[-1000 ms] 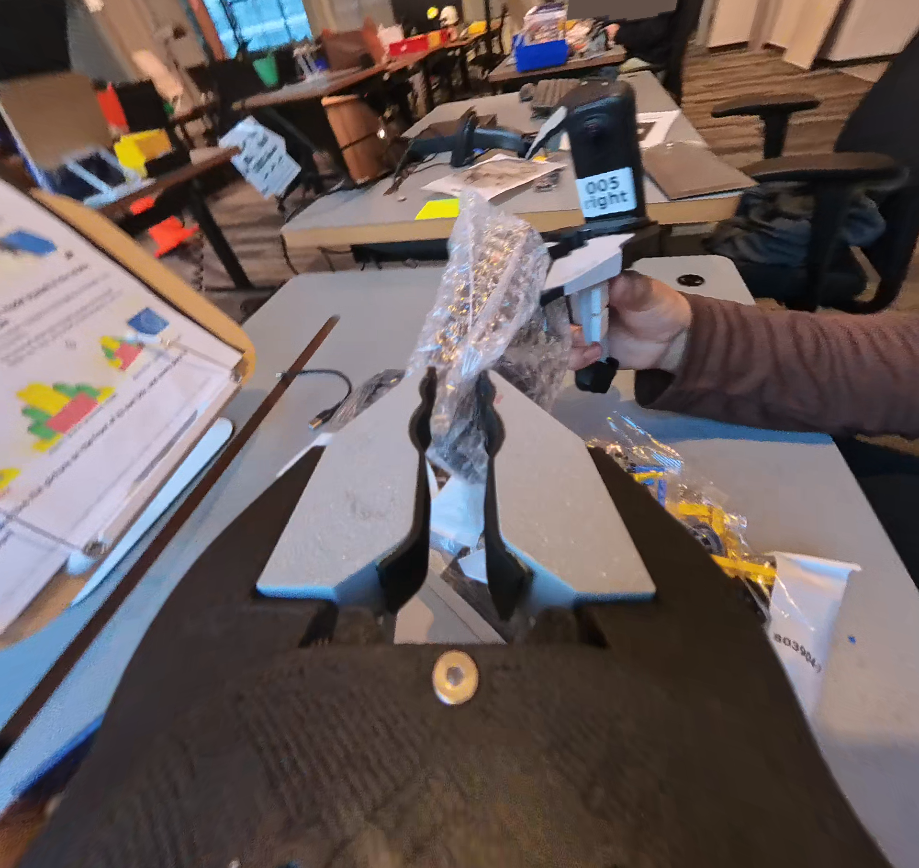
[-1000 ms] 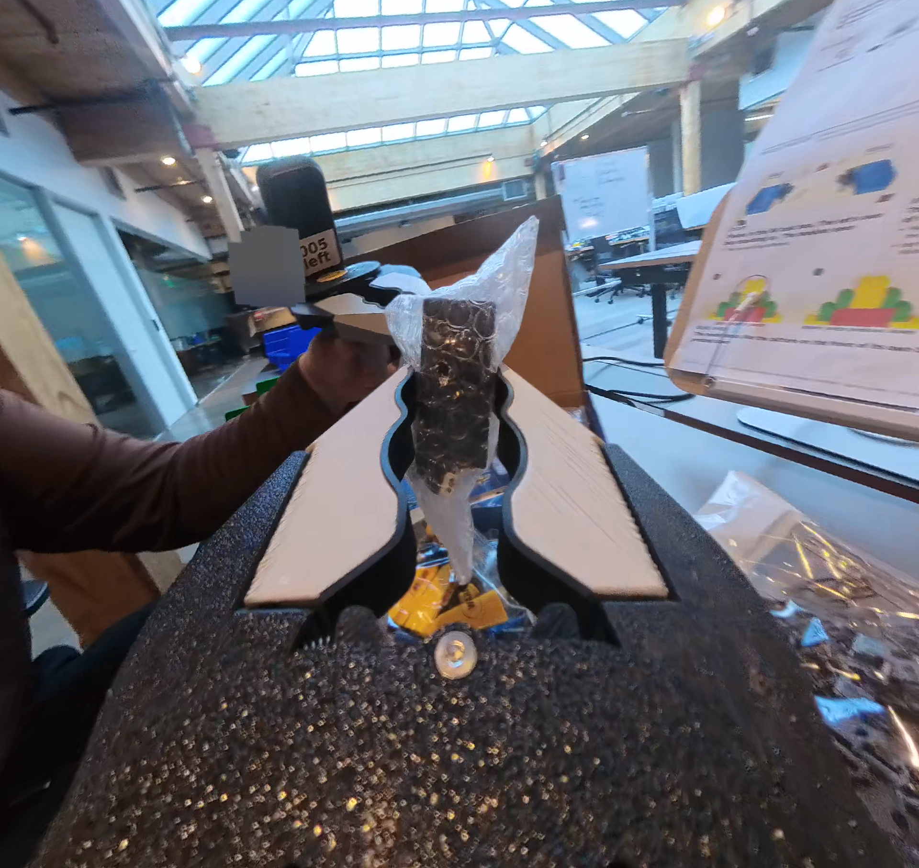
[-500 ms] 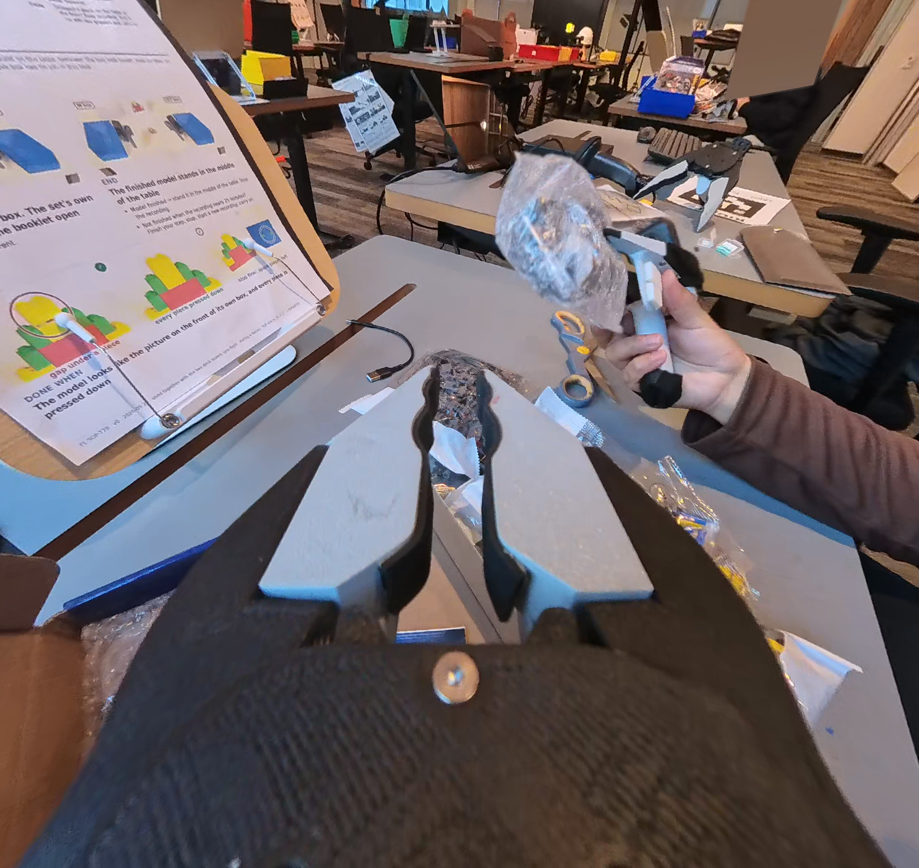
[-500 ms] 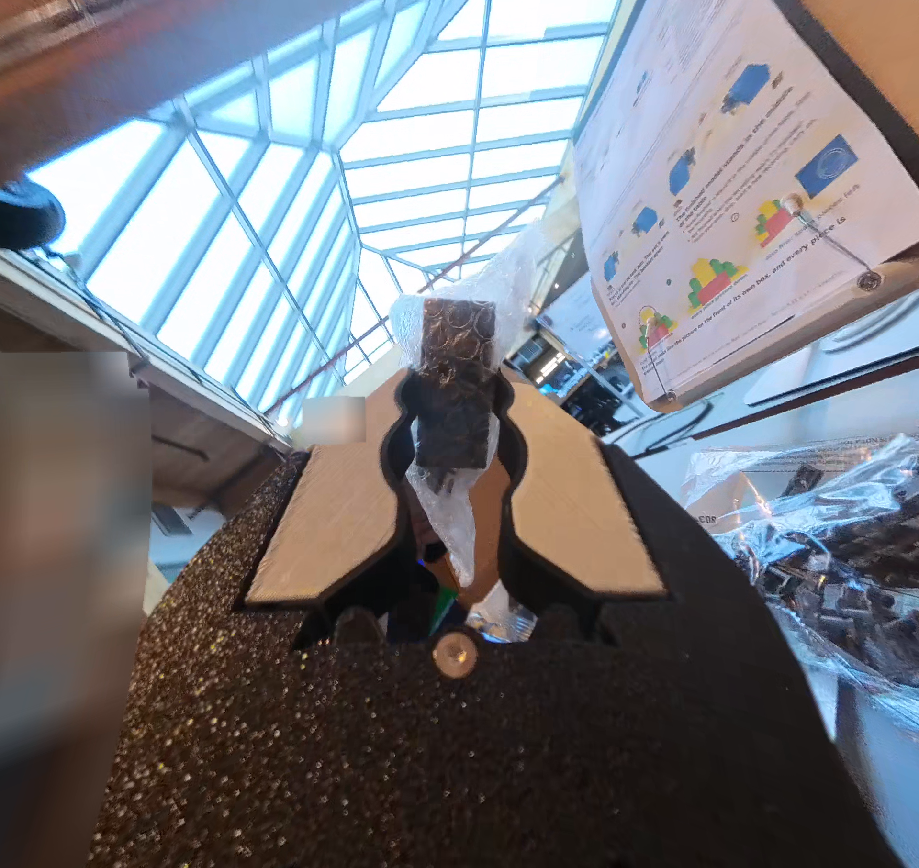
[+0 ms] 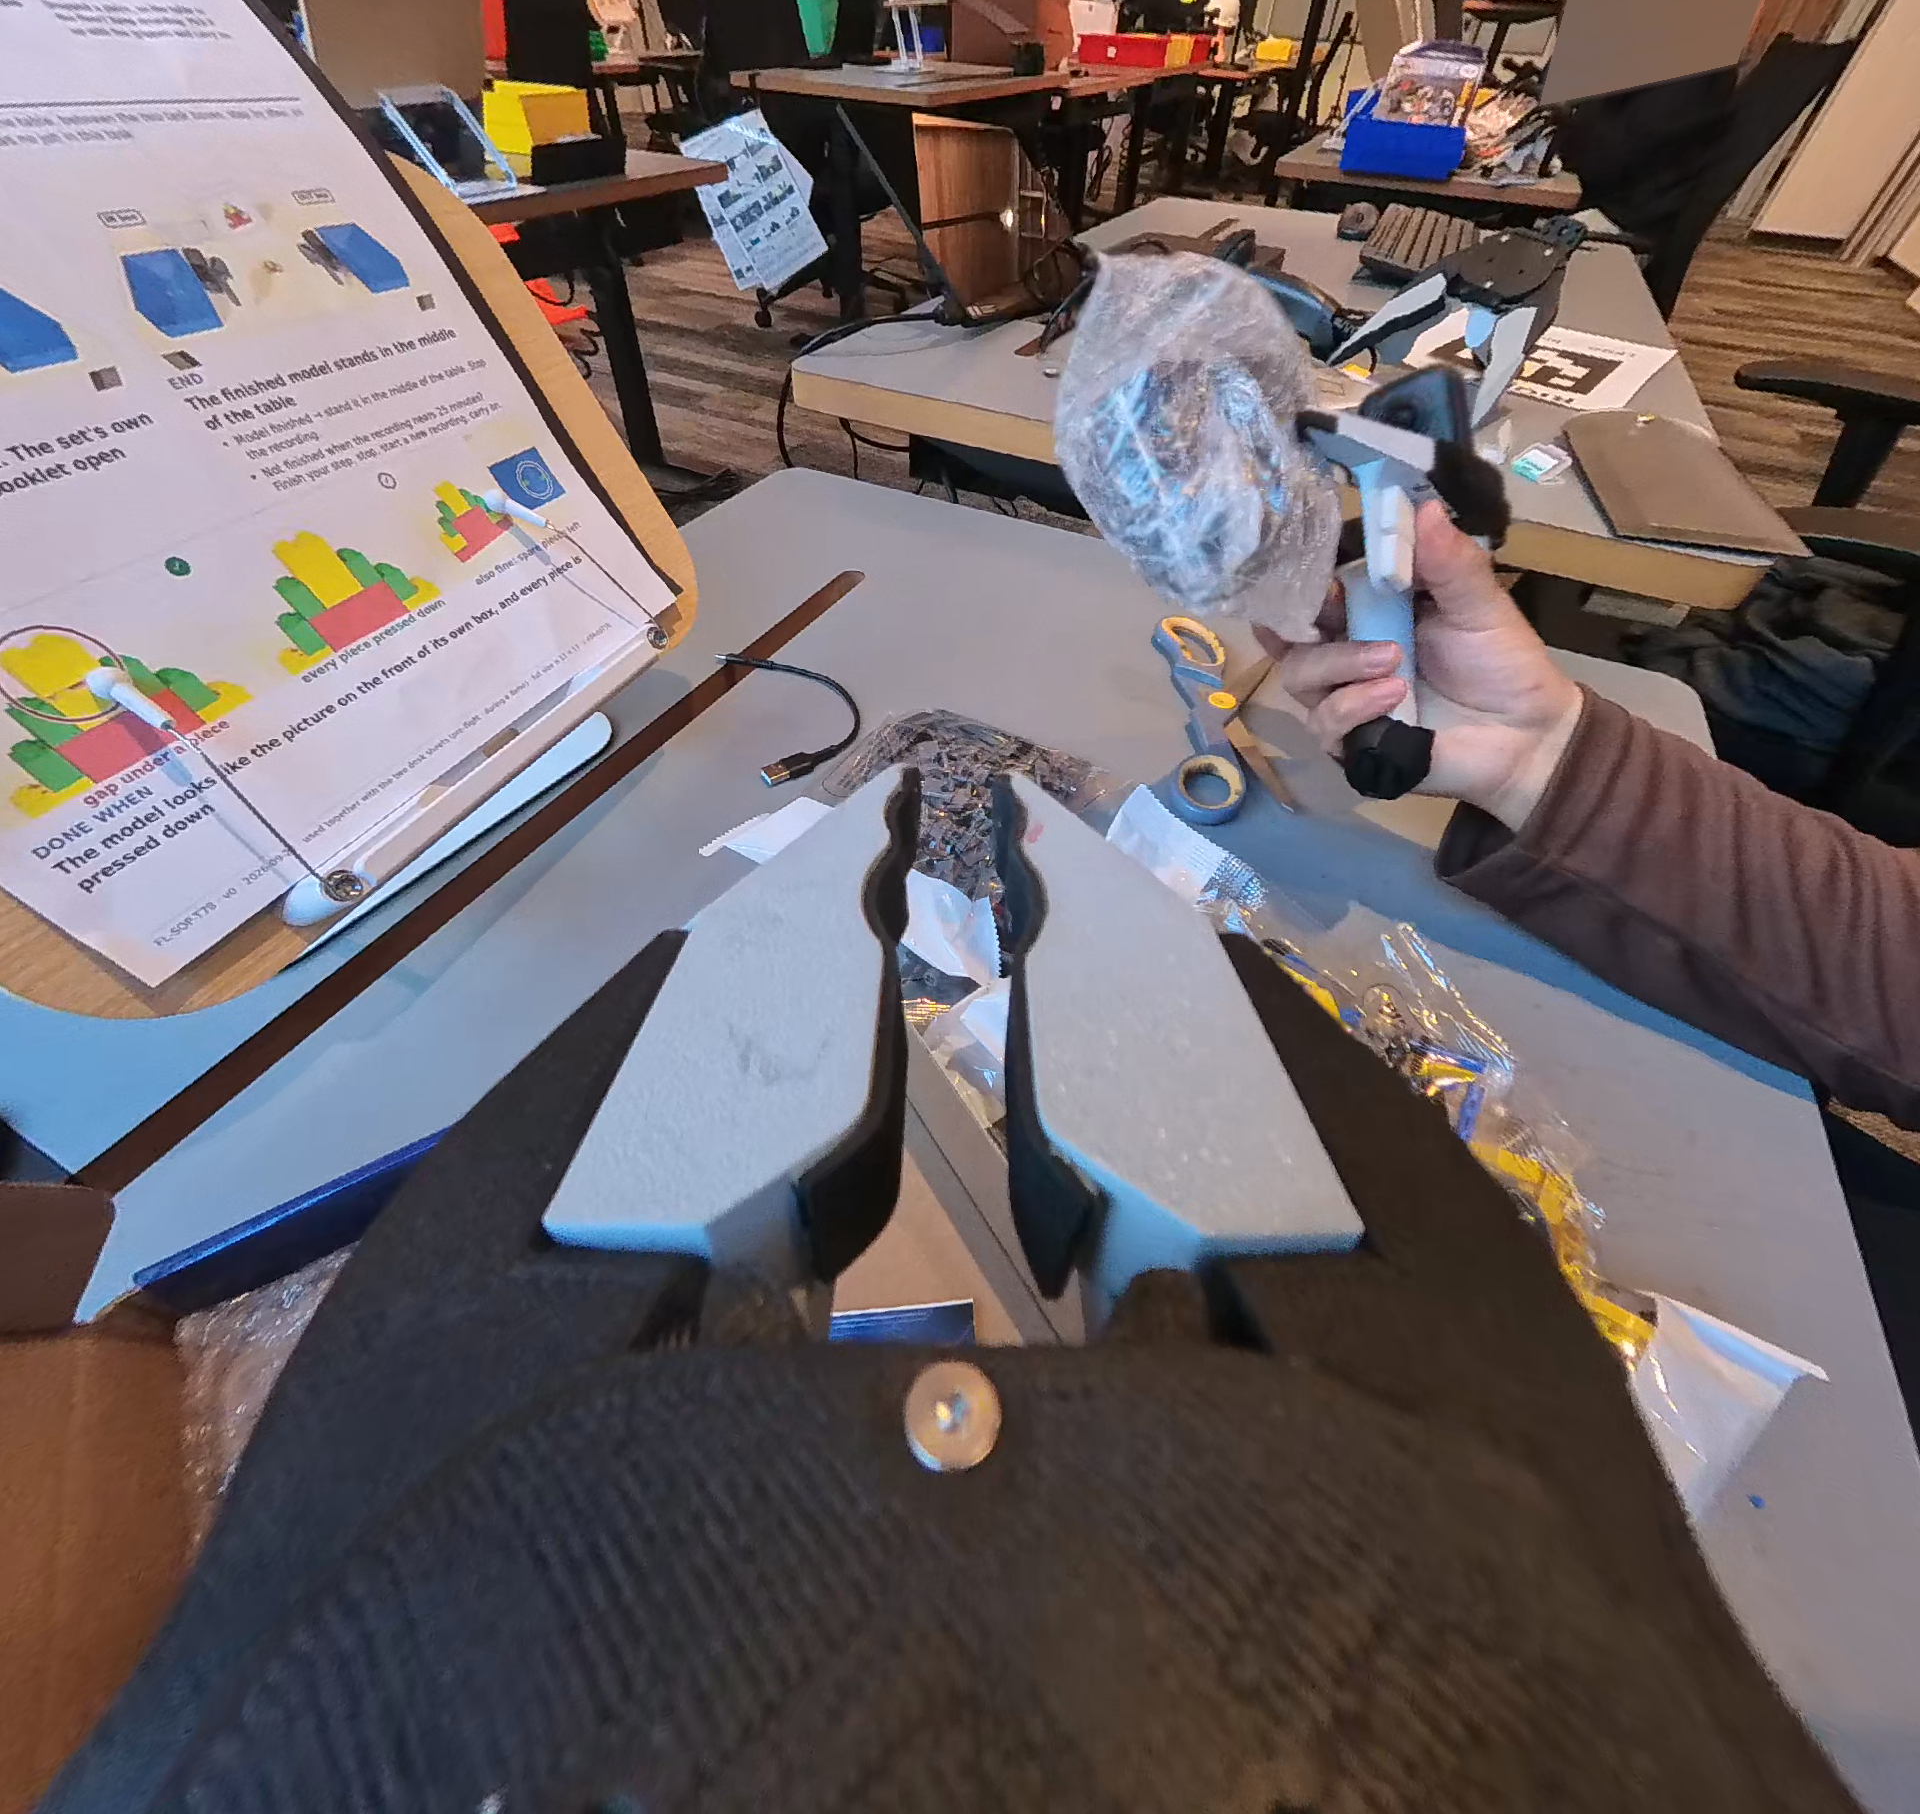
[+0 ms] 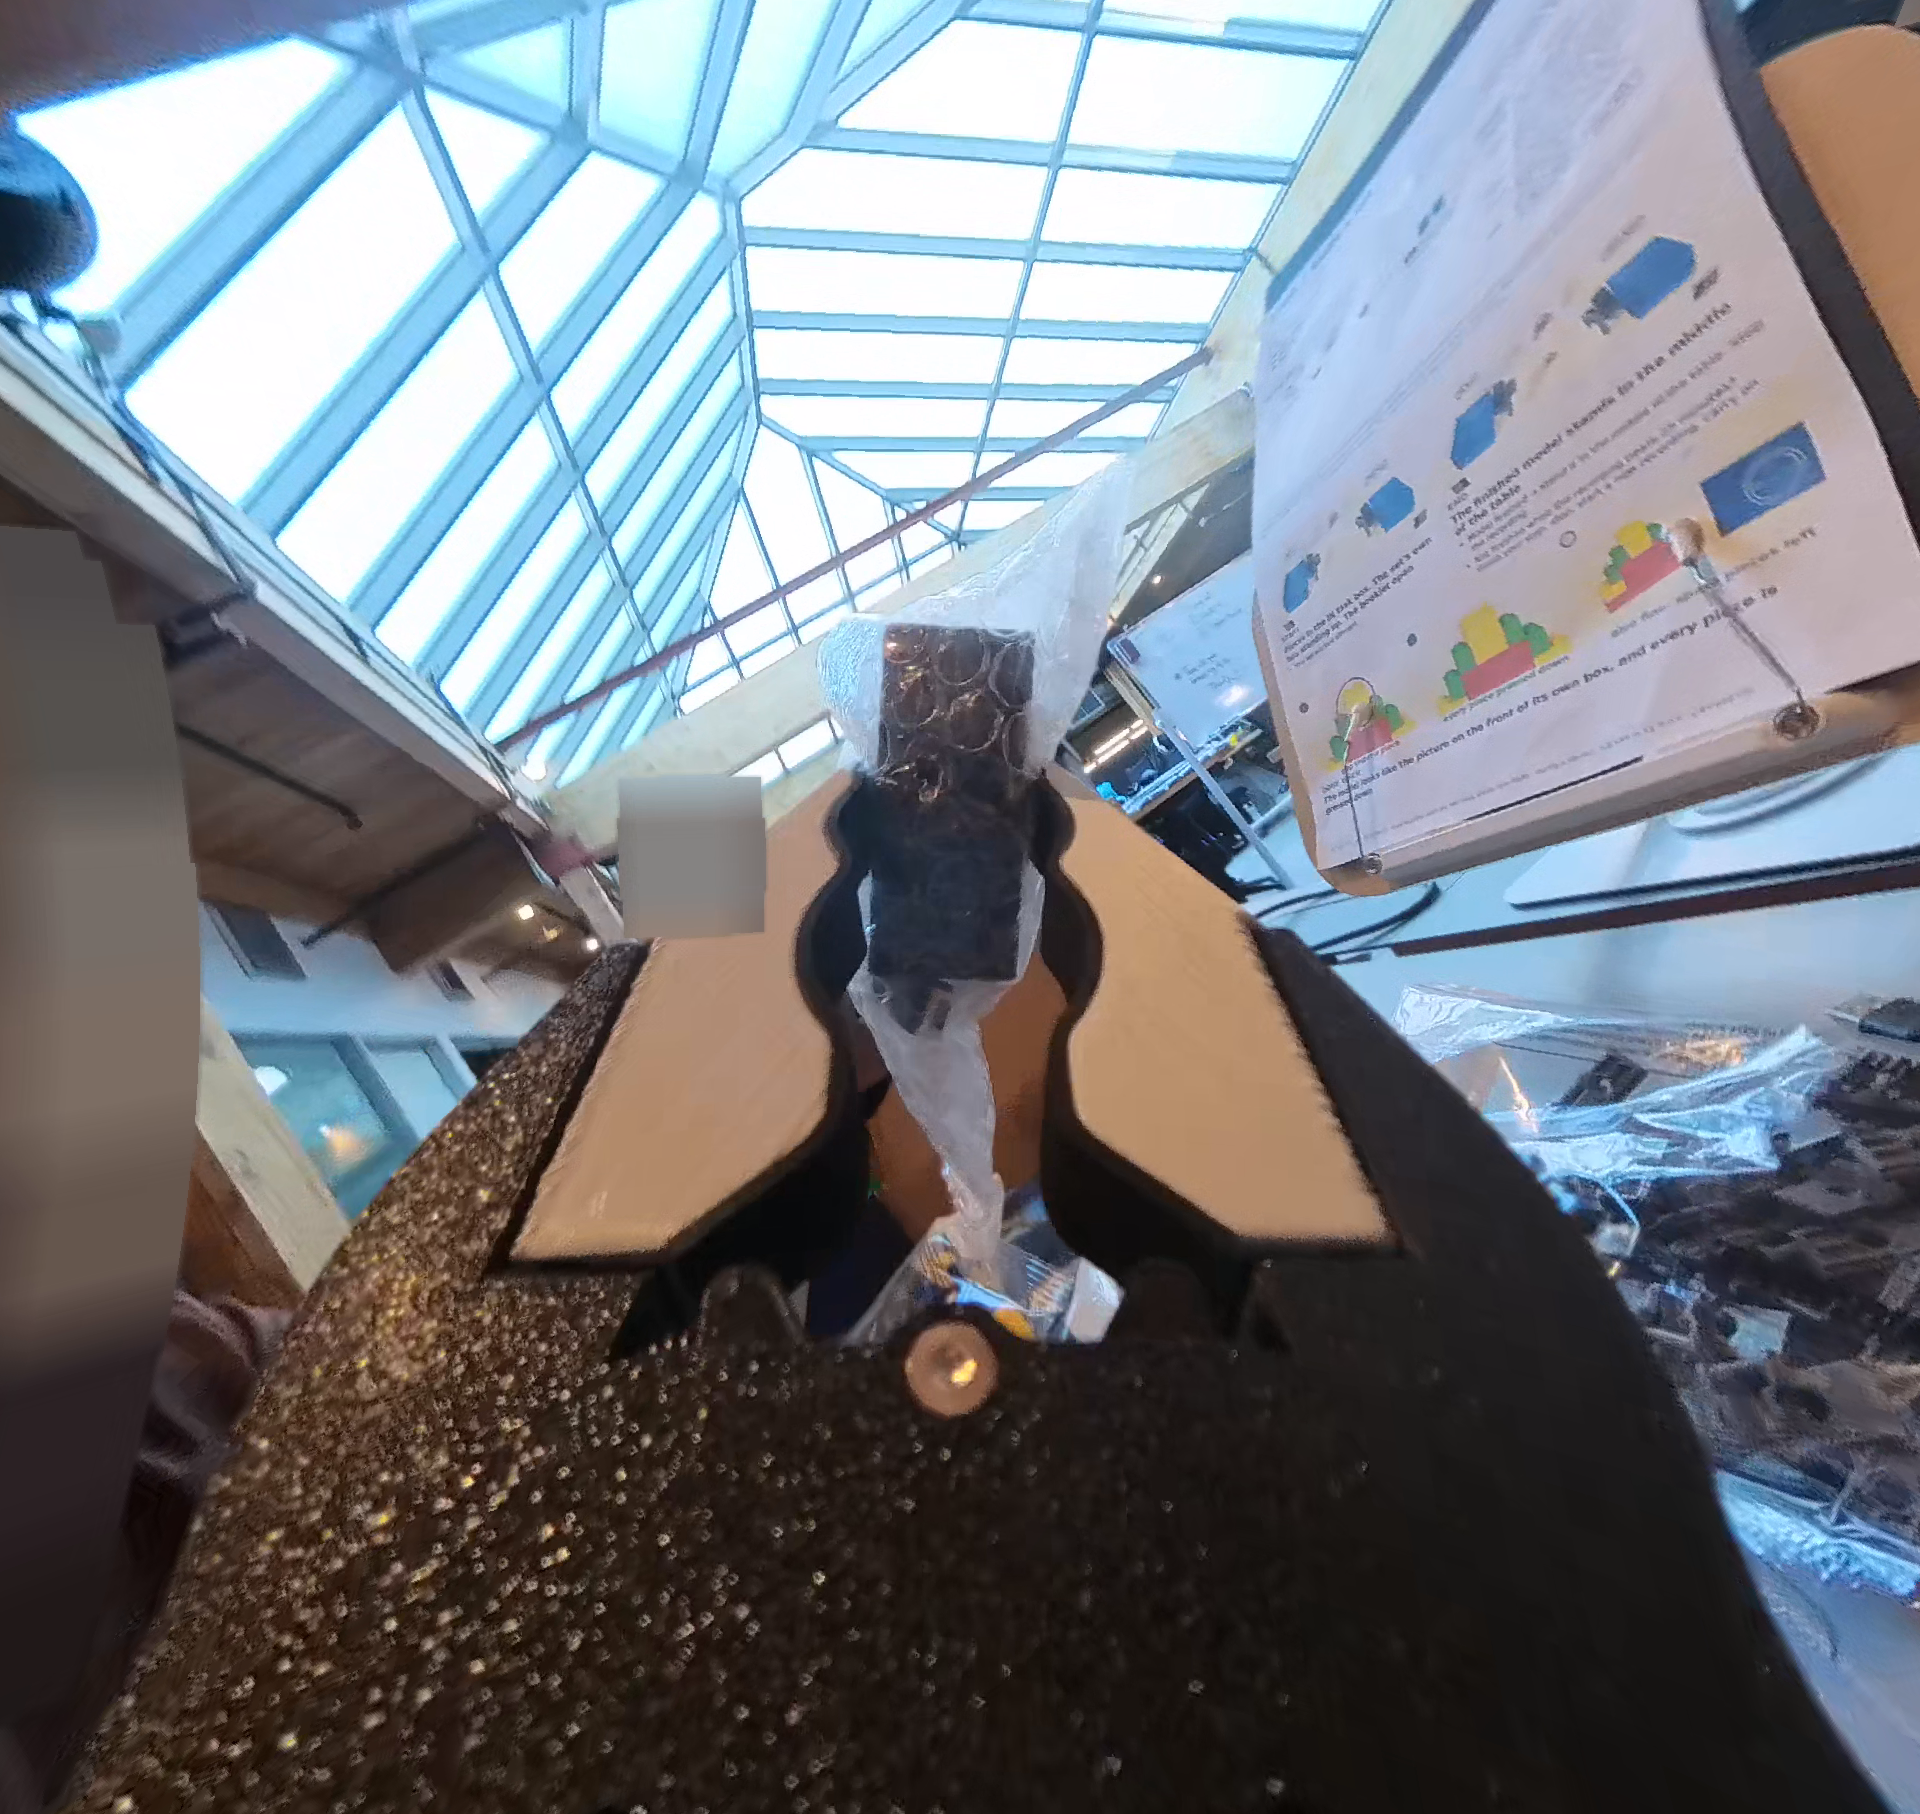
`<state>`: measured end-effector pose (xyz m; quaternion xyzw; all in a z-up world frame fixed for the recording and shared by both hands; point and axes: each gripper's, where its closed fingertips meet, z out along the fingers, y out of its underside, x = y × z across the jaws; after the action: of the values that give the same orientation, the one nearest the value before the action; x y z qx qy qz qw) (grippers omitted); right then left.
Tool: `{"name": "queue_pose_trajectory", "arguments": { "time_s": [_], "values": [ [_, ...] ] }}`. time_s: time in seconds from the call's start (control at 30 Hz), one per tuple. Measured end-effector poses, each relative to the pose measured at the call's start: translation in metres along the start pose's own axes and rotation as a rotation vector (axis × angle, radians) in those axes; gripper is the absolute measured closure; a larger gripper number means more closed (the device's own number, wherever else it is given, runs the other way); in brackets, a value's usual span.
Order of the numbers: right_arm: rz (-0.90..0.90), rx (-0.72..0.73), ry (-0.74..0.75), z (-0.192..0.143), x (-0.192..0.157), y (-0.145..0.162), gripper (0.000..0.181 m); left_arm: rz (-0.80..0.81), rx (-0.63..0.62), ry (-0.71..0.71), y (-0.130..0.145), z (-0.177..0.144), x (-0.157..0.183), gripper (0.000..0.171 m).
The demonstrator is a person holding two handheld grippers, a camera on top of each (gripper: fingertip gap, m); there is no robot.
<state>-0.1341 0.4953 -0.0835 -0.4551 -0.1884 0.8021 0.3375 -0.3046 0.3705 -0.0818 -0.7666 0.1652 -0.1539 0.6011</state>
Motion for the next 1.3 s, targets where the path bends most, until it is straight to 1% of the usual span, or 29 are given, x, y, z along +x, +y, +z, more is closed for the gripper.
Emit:
{"name": "queue_pose_trajectory", "arguments": {
  "time_s": [0.13, 0.23, 0.33, 0.43, 0.5, 0.57, 0.63, 0.7, 0.77, 0.83, 0.93, 1.03, 1.17, 1.3],
  "values": [
    [-0.09, -0.049, -0.054, 0.002, -0.017, 0.004, 0.154, 0.003, -0.014, 0.004, 0.003, 0.002, 0.001, 0.161],
    [-0.114, -0.065, -0.083, 0.003, -0.025, 0.005, 0.154, 0.01, -0.024, 0.008, 0.005, 0.004, 0.003, 0.161],
    [-0.151, -0.077, -0.036, 0.0, -0.02, 0.003, 0.153, 0.022, -0.04, 0.006, 0.008, 0.006, 0.004, 0.161],
    [-0.269, -0.086, 0.099, -0.017, -0.005, -0.01, 0.153, 0.027, -0.05, 0.014, 0.01, 0.008, 0.007, 0.161],
    [-0.355, -0.09, 0.228, -0.039, 0.007, -0.021, 0.153, 0.028, -0.05, 0.033, 0.009, 0.008, 0.012, 0.16],
    [-0.356, -0.134, 0.317, -0.064, 0.008, -0.03, 0.153, 0.036, -0.045, 0.048, 0.006, 0.006, 0.018, 0.161],
    [-0.357, -0.229, 0.412, -0.091, 0.002, -0.034, 0.153, 0.056, -0.033, 0.054, 0.001, 0.003, 0.022, 0.161],
    [-0.403, -0.377, 0.554, -0.12, 0.001, -0.029, 0.154, 0.064, -0.014, 0.065, -0.005, 0.0, 0.026, 0.162],
    [-0.438, -0.511, 0.715, -0.149, 0.008, -0.02, 0.153, 0.059, -0.002, 0.081, -0.009, -0.002, 0.03, 0.161],
    [-0.412, -0.581, 0.822, -0.172, 0.018, -0.009, 0.153, 0.059, 0.003, 0.092, -0.011, -0.003, 0.033, 0.162],
    [-0.342, -0.577, 0.899, -0.19, 0.042, 0.0, 0.153, 0.07, 0.01, 0.098, -0.014, -0.005, 0.038, 0.162],
    [-0.284, -0.489, 0.917, -0.194, 0.064, -0.01, 0.153, 0.077, 0.017, 0.101, -0.016, -0.009, 0.041, 0.162],
    [-0.263, -0.443, 0.946, -0.191, 0.091, -0.026, 0.153, 0.082, 0.026, 0.09, -0.018, -0.012, 0.04, 0.162],
    [-0.285, -0.459, 0.967, -0.179, 0.116, -0.041, 0.152, 0.074, 0.03, 0.085, -0.019, -0.012, 0.036, 0.163]
  ]
}}
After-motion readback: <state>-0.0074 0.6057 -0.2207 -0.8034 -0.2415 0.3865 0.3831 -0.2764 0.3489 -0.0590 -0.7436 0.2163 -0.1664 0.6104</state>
